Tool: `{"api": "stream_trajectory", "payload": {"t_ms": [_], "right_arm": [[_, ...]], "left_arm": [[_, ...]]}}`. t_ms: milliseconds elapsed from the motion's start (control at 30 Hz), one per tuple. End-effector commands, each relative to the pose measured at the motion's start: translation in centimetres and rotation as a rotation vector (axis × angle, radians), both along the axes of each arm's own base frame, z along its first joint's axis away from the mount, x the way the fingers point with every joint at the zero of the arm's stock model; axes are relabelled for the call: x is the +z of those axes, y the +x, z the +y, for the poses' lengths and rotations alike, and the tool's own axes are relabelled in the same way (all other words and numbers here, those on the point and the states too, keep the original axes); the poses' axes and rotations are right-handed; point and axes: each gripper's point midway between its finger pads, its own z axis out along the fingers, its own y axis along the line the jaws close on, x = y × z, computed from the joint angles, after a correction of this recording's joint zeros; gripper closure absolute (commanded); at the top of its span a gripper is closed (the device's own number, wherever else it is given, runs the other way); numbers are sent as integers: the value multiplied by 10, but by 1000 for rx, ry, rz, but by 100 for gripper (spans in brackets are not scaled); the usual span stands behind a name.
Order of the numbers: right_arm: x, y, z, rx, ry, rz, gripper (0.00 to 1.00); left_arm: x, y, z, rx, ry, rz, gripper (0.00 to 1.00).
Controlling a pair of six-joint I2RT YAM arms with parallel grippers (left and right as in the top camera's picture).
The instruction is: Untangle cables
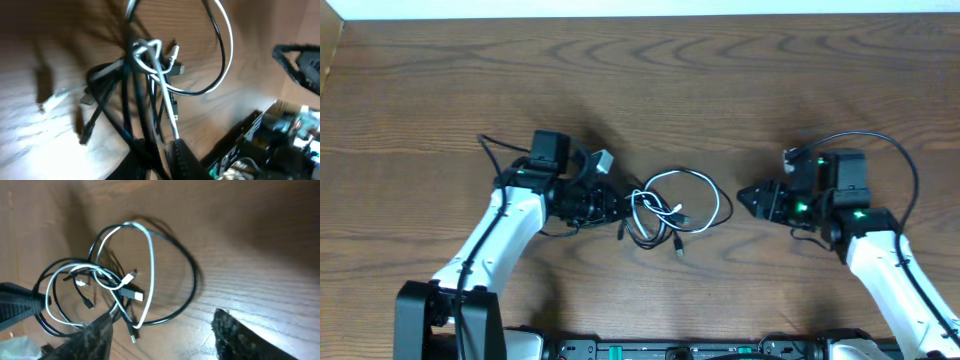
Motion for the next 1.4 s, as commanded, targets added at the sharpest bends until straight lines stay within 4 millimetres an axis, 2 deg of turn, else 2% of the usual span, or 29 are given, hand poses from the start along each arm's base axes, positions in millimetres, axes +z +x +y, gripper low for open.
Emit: {"api": "stream_trajectory", "payload": {"t_ms": [0,100,200,267,367,500,600,733,800,867,933,1100,1200,1233,1300,1367], "right_arm": [[1,2,5,-41,-52,4,37],[-5,-1,11,-63,-92,23,35],[-10,-2,19,-57,-118,29,34],[-12,-1,27,-30,-117,17,34],[-12,4,36,3,-103,-13,34],[-1,7,58,129,-16,-84,37],[7,6,67,205,16,-140,50],[9,8,69,232,10,-172,69],[10,9,69,233,11,-179,69],[11,9,69,233,12,-183,60],[10,9,69,233,11,-181,58],[8,8,71,240,10,-176,57],[9,7,74,249,12,-180,57],[9,6,75,253,13,-182,57],[9,5,78,263,14,-183,58],[8,3,82,274,14,-182,60]], "left_arm": [[2,-4,-11,-38,-12,-9,66],[-2,-7,-14,-59,18,-15,52],[-10,-9,-9,-41,94,2,45],[-9,-8,-8,-31,108,13,44],[5,-3,-3,-24,153,19,44],[22,11,18,27,330,0,44],[25,20,23,77,404,-24,52],[23,26,6,68,384,-62,56],[16,27,3,106,404,-44,56],[4,25,4,135,447,-15,56],[-9,24,9,145,520,4,55],[-41,22,20,130,629,67,56],[-53,19,27,120,676,99,56],[-55,18,30,119,692,104,58],[-56,18,34,120,716,103,69],[-56,19,33,103,715,92,70]]}}
